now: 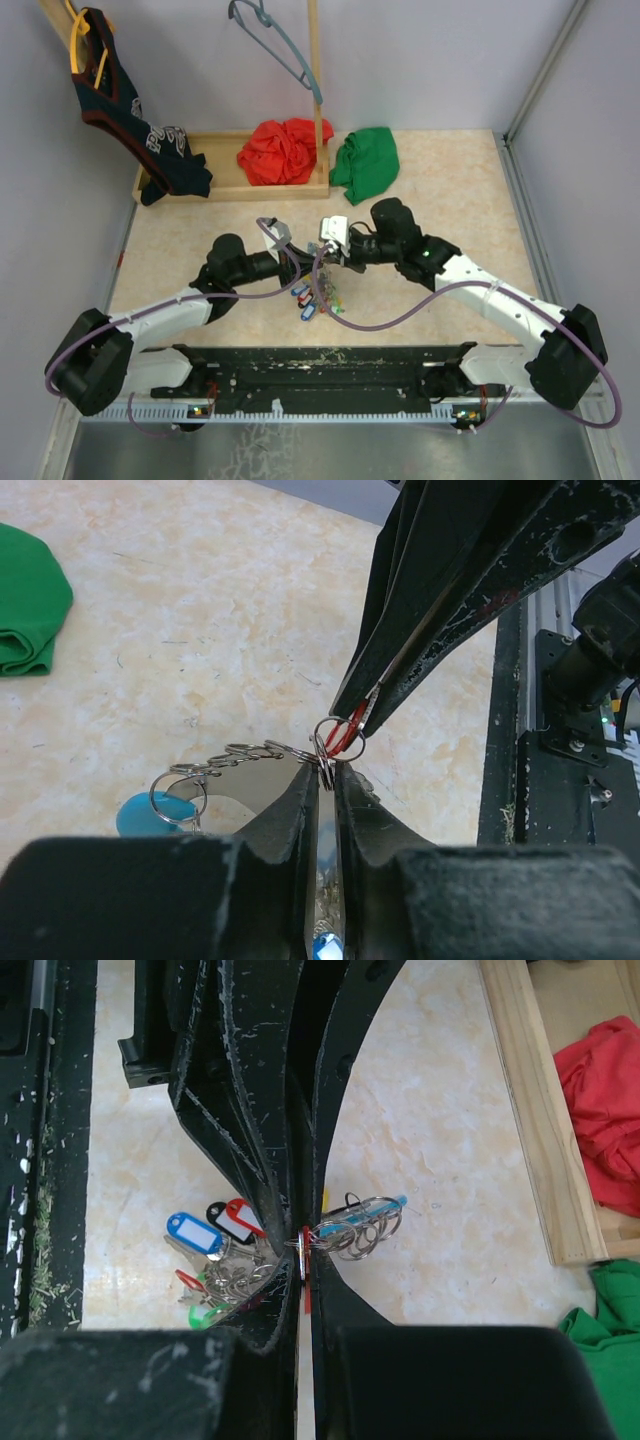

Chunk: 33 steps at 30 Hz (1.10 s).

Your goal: Put the keys on the keyring

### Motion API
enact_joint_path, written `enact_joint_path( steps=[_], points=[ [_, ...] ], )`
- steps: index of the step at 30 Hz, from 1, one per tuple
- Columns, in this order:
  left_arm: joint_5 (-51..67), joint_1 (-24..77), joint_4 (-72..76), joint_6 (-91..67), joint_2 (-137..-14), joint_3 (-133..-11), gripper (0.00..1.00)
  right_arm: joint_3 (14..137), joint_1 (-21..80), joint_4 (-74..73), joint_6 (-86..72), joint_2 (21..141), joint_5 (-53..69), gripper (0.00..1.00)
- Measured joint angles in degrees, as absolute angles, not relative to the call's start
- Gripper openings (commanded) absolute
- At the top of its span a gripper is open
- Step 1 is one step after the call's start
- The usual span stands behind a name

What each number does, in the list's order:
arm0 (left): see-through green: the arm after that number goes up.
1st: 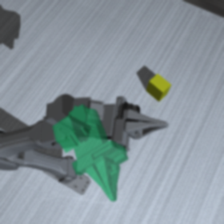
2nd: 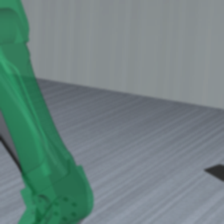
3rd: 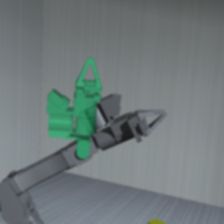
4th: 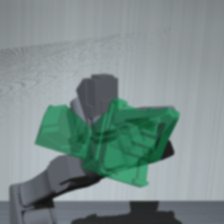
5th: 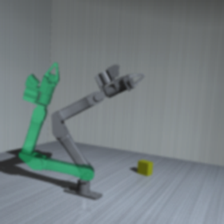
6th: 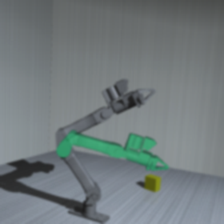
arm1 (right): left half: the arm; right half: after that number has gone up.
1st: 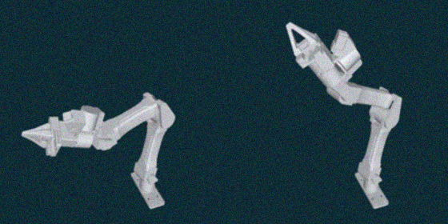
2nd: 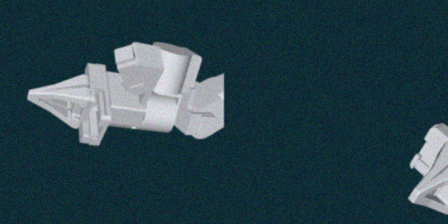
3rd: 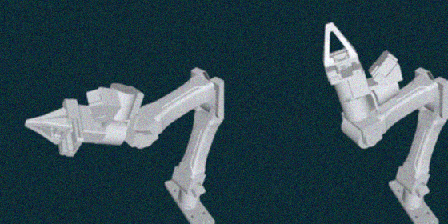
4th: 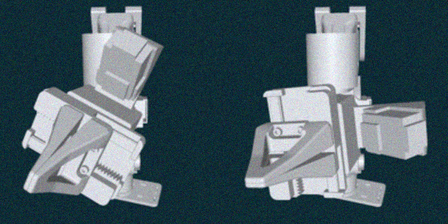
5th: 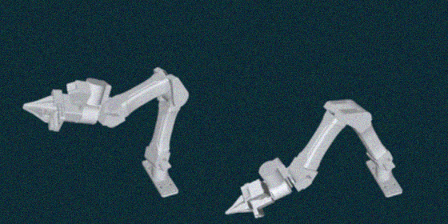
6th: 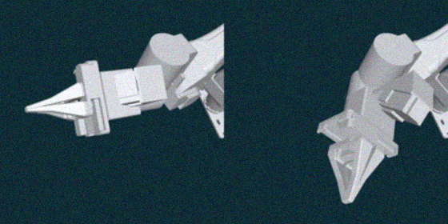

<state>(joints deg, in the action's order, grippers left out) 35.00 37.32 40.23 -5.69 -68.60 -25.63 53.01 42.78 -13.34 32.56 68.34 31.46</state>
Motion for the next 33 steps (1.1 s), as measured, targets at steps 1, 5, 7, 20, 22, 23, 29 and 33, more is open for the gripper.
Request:
enact_joint_path(
  steps=[1, 5, 7, 20, 22, 23, 29, 33],
  points=[
    [34.92, 37.34, 40.21, -5.63, -68.60, -25.65, 0.03, 53.01, 42.92, -13.37, 32.58, 68.34, 31.44, 0.00],
    [34.41, 37.41, 39.86, -5.06, -68.60, -25.82, 0.00, 53.01, 43.16, -13.56, 32.56, 68.34, 30.92, 0.00],
    [34.04, 37.43, 39.77, -4.43, -68.55, -25.85, 0.00, 53.01, 43.24, -13.47, 32.34, 68.25, 30.00, 0.00],
    [32.53, 37.78, 38.28, -0.99, -67.66, -25.85, 0.00, 49.82, 43.29, -12.60, 27.70, 66.41, 21.23, 0.00],
    [32.53, 37.89, 38.26, -0.95, -67.66, -25.82, 0.00, 49.04, 43.07, -11.84, 26.81, 66.39, 20.99, 0.00],
    [32.51, 37.89, 38.26, -0.89, -67.66, -25.80, 0.00, 48.77, 42.98, -11.55, 26.46, 66.39, 20.95, 0.00],
    [32.16, 37.89, 38.48, -0.75, -67.64, -25.32, 0.00, 48.38, 42.94, -11.09, 24.99, 67.02, 20.99, 0.00],
    [31.73, 37.91, 38.94, -0.56, -67.37, -24.69, 0.00, 48.38, 42.81, -11.64, 24.36, 68.42, 20.99, 0.00]
  ],
)
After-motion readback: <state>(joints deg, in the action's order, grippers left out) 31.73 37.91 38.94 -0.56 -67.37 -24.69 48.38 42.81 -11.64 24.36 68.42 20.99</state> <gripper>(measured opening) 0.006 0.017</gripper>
